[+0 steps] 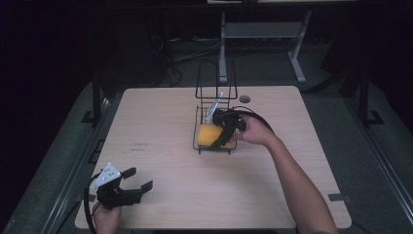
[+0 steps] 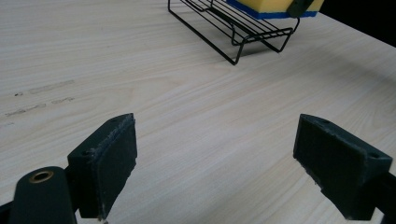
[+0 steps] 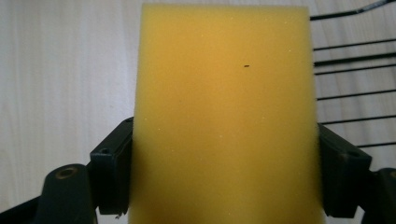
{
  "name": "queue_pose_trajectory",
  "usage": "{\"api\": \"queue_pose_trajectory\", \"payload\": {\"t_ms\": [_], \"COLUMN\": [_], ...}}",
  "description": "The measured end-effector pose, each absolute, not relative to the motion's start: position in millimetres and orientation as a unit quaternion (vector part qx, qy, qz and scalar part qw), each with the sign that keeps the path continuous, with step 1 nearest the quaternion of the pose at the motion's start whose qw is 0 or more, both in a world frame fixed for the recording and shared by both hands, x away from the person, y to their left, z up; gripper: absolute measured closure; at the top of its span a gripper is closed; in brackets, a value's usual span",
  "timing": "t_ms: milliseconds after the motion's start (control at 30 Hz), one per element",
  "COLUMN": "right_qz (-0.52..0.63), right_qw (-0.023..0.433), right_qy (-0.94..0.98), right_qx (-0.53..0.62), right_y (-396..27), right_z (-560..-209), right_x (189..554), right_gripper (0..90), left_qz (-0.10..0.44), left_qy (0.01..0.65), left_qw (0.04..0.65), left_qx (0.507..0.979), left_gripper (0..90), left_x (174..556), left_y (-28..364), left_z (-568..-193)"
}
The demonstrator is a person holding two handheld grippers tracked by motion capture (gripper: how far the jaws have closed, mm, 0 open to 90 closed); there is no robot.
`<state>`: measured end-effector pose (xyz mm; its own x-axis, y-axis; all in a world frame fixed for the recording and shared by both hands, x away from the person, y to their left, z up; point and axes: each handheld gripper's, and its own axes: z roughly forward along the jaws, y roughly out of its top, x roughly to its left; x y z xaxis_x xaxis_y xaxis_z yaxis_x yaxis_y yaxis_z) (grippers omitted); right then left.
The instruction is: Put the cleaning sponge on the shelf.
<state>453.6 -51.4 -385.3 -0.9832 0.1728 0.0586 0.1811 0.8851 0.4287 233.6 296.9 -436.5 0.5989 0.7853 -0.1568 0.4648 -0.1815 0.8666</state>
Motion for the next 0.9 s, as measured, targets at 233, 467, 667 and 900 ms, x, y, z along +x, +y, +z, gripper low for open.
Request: {"api": "queue_pose_trajectory", "payload": {"t_ms": [233, 467, 667, 900], "right_qz": [-0.227, -0.229, -0.23, -0.217], "right_qw": [0.016, 0.02, 0.023, 0.022], "right_qy": [-0.97, -0.967, -0.967, -0.971], "right_qx": [-0.09, -0.107, -0.109, -0.1], "right_y": [-50.7, -56.0, -55.6, -49.4], "right_z": [-388.1, -394.7, -396.9, -391.8], "right_x": [464.4, 473.8, 476.2, 479.1], "right_gripper": [21.6, 21.6, 21.6, 21.6], "left_qz": [0.163, 0.163, 0.163, 0.163], "left_qy": [0.418, 0.418, 0.418, 0.418], "left_qw": [0.487, 0.487, 0.486, 0.487], "left_qx": [0.75, 0.75, 0.75, 0.75], "left_gripper": [12.8, 12.8, 12.8, 12.8], "left_x": [233.5, 233.8, 233.9, 233.8], "left_y": [297.1, 297.4, 297.4, 297.6], "left_z": [-436.7, -437.0, -437.1, -437.1]}}
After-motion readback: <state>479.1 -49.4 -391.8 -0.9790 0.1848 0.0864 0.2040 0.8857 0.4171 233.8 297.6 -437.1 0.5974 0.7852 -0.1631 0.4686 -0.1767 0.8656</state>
